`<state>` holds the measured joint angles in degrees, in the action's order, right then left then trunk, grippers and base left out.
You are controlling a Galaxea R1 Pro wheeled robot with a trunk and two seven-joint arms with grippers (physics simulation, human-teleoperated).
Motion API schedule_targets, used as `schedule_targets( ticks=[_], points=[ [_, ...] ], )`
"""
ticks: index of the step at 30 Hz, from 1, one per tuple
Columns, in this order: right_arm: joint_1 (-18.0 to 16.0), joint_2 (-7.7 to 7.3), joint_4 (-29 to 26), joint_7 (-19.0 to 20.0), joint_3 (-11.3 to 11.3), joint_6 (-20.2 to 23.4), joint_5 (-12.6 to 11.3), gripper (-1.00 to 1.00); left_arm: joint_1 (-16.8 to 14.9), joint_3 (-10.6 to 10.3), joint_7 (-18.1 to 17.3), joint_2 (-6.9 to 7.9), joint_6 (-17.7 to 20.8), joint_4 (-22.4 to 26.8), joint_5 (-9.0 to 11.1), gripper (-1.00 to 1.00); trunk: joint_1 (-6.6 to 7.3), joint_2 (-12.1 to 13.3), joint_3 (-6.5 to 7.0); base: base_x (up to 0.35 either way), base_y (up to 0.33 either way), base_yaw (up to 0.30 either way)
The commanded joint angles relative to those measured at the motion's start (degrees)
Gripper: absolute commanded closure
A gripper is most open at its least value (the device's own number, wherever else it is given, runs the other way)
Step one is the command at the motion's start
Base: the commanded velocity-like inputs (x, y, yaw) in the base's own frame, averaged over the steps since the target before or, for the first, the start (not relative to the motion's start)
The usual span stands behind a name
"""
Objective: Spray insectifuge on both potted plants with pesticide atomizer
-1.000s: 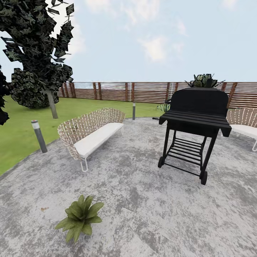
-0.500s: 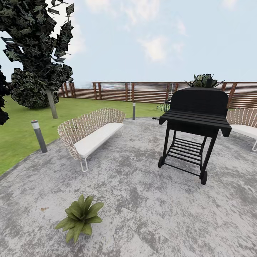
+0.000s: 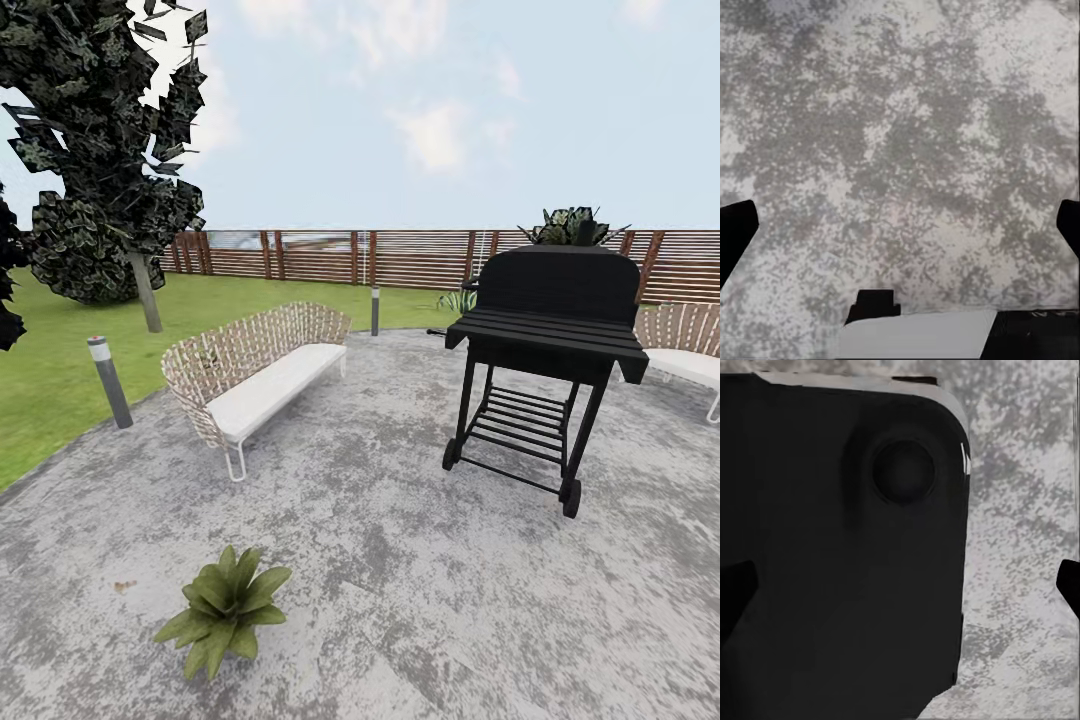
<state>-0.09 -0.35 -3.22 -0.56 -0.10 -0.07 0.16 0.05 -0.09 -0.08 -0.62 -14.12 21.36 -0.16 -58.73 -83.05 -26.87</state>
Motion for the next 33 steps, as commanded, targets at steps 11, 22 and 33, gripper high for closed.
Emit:
schedule_targets(
  ticks=[11,22,33],
  points=[
    [0.0,0.12,-14.06,-0.02,-0.07,-0.02,0.03,-1.0,-3.2,0.0,-0.01,-1.09,-5.25,3.05,0.06,-1.0,0.0,-0.03,-0.06,0.0,0.0,0.0],
    [0.0,0.17,-20.6,-0.04,-0.21,-0.02,-0.24,-1.0,-5.43,0.15,-0.01,-1.23,-9.53,2.89,0.0,-1.0,0.0,-0.03,-0.06,0.0,0.0,0.0],
    [0.0,0.18,-20.6,0.09,-0.29,-0.02,-0.33,-1.0,-5.42,0.18,-0.01,-1.18,-9.52,2.55,0.24,-1.0,0.0,-0.03,-0.06,0.0,0.0,0.0]
  ],
)
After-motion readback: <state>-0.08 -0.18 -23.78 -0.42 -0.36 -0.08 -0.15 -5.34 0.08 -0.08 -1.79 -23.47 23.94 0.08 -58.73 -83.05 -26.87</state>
